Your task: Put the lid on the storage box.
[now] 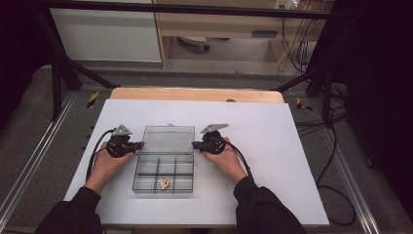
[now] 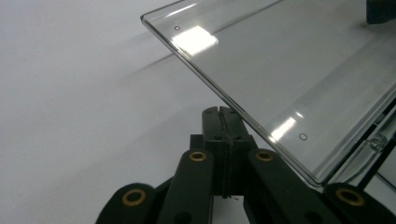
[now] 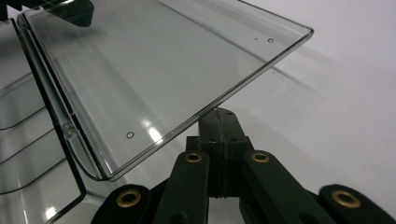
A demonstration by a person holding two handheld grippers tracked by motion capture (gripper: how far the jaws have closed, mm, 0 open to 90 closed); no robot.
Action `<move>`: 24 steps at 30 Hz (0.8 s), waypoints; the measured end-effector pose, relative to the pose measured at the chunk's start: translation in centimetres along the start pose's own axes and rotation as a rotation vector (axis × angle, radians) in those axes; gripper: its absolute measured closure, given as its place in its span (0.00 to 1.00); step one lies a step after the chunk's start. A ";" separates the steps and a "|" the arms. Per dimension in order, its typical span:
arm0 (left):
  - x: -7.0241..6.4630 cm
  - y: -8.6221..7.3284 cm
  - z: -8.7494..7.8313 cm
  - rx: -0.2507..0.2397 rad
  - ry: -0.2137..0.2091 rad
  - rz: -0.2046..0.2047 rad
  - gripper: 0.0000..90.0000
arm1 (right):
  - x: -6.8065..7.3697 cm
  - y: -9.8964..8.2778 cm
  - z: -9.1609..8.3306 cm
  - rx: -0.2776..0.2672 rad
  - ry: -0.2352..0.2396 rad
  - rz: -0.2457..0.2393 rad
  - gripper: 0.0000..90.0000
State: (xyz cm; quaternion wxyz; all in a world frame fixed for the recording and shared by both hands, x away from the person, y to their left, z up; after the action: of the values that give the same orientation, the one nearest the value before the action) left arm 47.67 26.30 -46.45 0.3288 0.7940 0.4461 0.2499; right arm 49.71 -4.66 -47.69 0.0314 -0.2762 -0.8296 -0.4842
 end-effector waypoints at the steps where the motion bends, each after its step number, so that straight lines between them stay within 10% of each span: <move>1: 0.0 0.1 -0.1 -0.006 0.001 -0.004 1.00 | 0.0 0.0 -0.1 -0.008 0.003 -0.004 1.00; 24: 0.1 0.5 -0.9 -0.053 -0.007 -0.007 1.00 | 0.6 1.0 -1.2 -0.036 0.003 -0.041 1.00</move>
State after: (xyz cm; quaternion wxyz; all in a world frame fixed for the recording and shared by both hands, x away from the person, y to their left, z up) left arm 47.37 26.42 -45.48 0.3523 0.7844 0.4408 0.2576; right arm 49.47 -5.00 -46.13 0.0176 -0.2589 -0.8264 -0.4998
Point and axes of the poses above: each handheld gripper's, and its own axes: z roughly forward along the jaws, y roughly out of its top, x roughly to its left, the point moved 3 cm from there along z, roughly forward along the jaws, and after that the axes turned 15 degrees about y, right-handed, at the moved point
